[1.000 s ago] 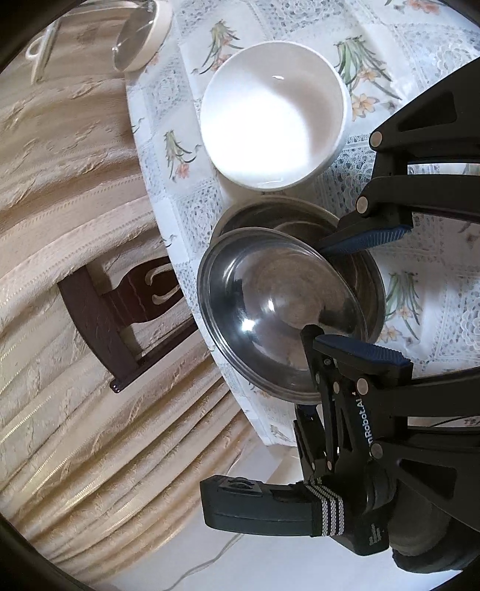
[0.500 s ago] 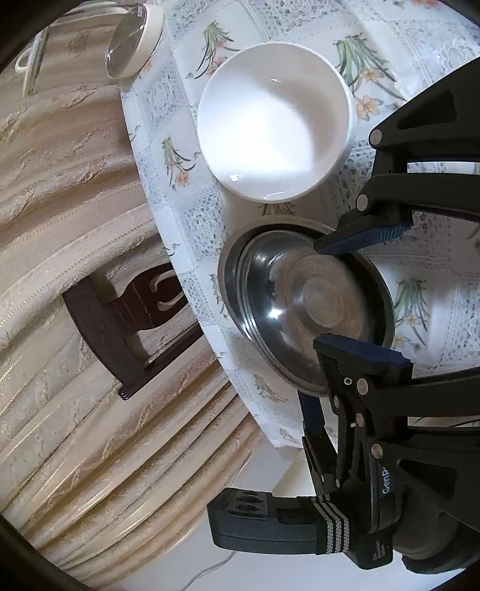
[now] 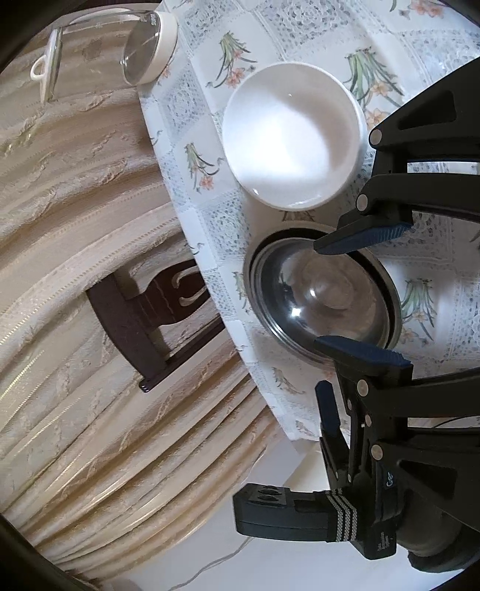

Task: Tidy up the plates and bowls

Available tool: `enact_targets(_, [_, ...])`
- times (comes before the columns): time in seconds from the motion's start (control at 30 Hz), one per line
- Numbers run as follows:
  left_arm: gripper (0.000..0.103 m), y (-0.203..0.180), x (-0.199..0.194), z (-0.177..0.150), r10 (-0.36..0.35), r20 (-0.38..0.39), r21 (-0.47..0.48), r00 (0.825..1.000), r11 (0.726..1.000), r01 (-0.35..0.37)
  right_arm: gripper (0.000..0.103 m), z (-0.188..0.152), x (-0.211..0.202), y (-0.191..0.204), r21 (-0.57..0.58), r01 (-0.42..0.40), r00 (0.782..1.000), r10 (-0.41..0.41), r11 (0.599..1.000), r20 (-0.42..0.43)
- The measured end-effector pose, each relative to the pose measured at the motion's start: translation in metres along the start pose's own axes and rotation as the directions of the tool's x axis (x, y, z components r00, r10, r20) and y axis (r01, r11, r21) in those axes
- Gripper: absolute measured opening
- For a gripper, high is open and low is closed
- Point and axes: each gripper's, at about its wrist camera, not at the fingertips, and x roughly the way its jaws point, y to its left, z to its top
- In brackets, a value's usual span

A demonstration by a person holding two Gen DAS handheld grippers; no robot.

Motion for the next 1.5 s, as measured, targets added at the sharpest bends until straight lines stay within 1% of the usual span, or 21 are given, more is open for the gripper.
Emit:
enact_targets(0.2, [0.08,-0.005,-0.008,0.0,0.004,0.015,-0.029,1.0,1.0,-0.004,0.049,0.009,-0.008,-0.011,0.017,0.004,1.0,-0.004,1.0,0.024])
enact_targets(0.27, [0.08,-0.009,-0.009,0.0,0.001,0.021,-0.036,1.0,0.999,0.0,0.049,0.014,-0.014,-0.017,0.025,0.013,0.999,-0.014,1.0,0.04])
enact_targets(0.37, [0.08,-0.02,-0.014,-0.001,-0.009,0.032,-0.046,0.999,0.999,0.011,0.049,0.021,-0.026,-0.024,0.023,0.051,0.995,-0.053,0.998,0.08])
enact_targets(0.47, [0.08,-0.029,-0.018,0.0,-0.029,0.047,-0.055,0.998,0.998,0.032,0.051,0.029,-0.034,-0.037,0.039,0.076,0.992,-0.08,0.996,0.103])
enact_targets(0.63, [0.08,-0.05,-0.019,0.005,-0.088,0.061,-0.077,0.994,0.993,0.092,0.052,0.04,-0.041,-0.072,0.129,0.102,0.987,-0.116,0.986,0.108])
enact_targets(0.77, [0.08,-0.067,-0.008,0.006,-0.169,0.036,-0.118,0.985,0.978,0.173,0.052,0.045,-0.043,-0.091,0.17,0.106,0.987,-0.125,0.98,0.103])
enact_targets(0.87, [0.08,-0.079,0.0,0.006,-0.223,0.017,-0.147,0.975,0.964,0.223,0.052,0.045,-0.042,-0.102,0.196,0.111,0.987,-0.132,0.974,0.095])
enact_targets(0.93, [0.08,-0.086,0.002,0.007,-0.248,0.017,-0.16,0.969,0.956,0.247,0.052,0.044,-0.039,-0.11,0.221,0.114,0.987,-0.136,0.969,0.083])
enact_targets(1.1, [0.08,-0.098,0.006,0.011,-0.281,0.023,-0.188,0.959,0.941,0.28,0.052,0.04,-0.033,-0.127,0.263,0.102,0.991,-0.12,0.959,0.056])
enact_targets(1.23, [0.08,-0.106,0.014,0.012,-0.315,0.017,-0.22,0.949,0.925,0.311,0.052,0.038,-0.029,-0.131,0.275,0.095,0.993,-0.109,0.957,0.038])
enact_targets(1.43, [0.079,-0.114,0.028,0.015,-0.334,0.022,-0.252,0.942,0.91,0.328,0.052,0.035,-0.025,-0.137,0.291,0.091,0.995,-0.101,0.953,0.02])
enact_targets(1.5, [0.079,-0.115,0.034,0.015,-0.345,0.023,-0.27,0.938,0.901,0.338,0.052,0.034,-0.026,-0.14,0.298,0.089,0.995,-0.099,0.95,0.016])
